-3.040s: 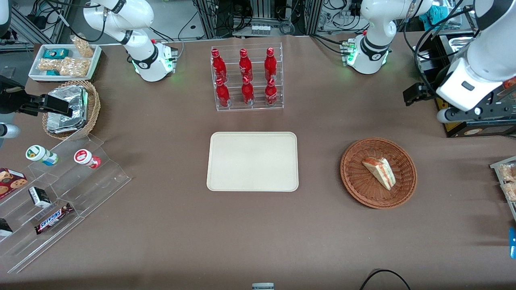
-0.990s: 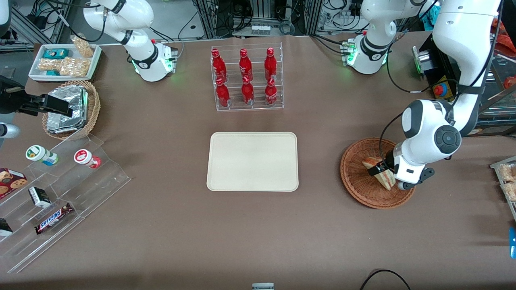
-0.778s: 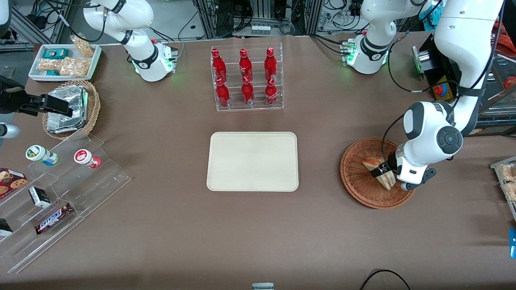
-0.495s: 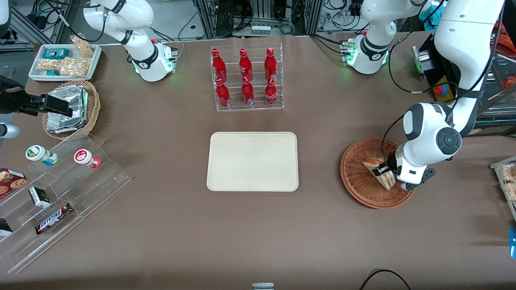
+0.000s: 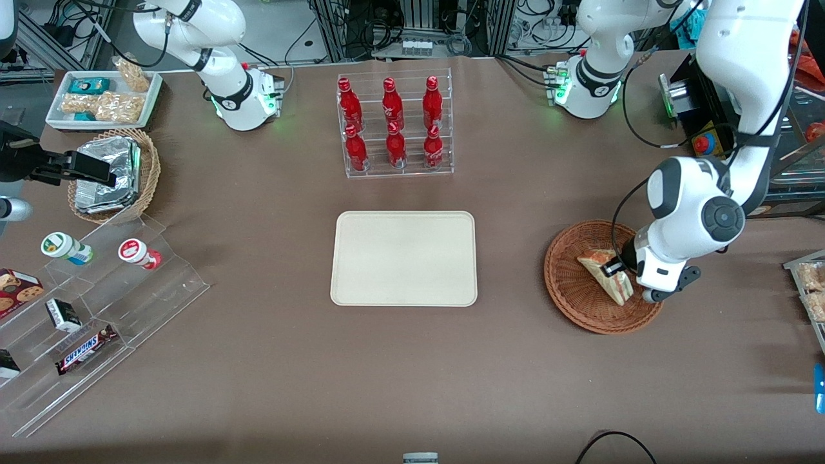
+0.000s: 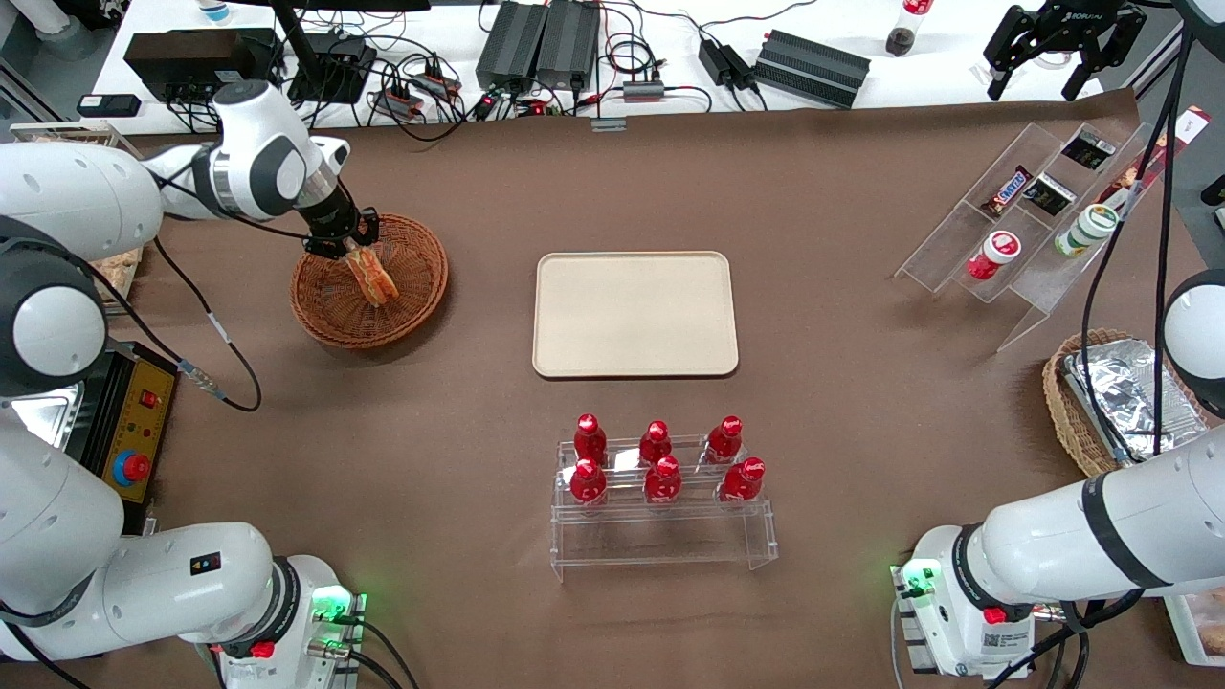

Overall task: Place sandwich from basket to tray
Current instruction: 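Lift the sandwich and carry it over the cream tray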

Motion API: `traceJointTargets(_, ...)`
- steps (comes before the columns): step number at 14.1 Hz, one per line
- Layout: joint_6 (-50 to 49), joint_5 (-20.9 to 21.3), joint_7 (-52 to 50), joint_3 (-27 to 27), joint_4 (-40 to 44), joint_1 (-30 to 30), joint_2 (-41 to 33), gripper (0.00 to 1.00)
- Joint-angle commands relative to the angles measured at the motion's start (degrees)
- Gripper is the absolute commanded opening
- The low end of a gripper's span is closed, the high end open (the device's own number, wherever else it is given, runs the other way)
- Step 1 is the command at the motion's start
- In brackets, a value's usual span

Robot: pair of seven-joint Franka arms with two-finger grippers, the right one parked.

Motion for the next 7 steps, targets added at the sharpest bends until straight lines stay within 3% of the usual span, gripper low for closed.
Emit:
traceJointTargets(1, -6.46, -0.48, -0.97, -4.59, 1.53, -0.56, -5.24, 0.15)
traceJointTargets(4, -7.36, -0.31, -2.82, -12.59, 3.55, -1.26, -4.29, 0.15)
traceJointTargets(7, -7.10, 0.75, -3.17, -14.99, 7.07, -9.76, 0.89, 0.15)
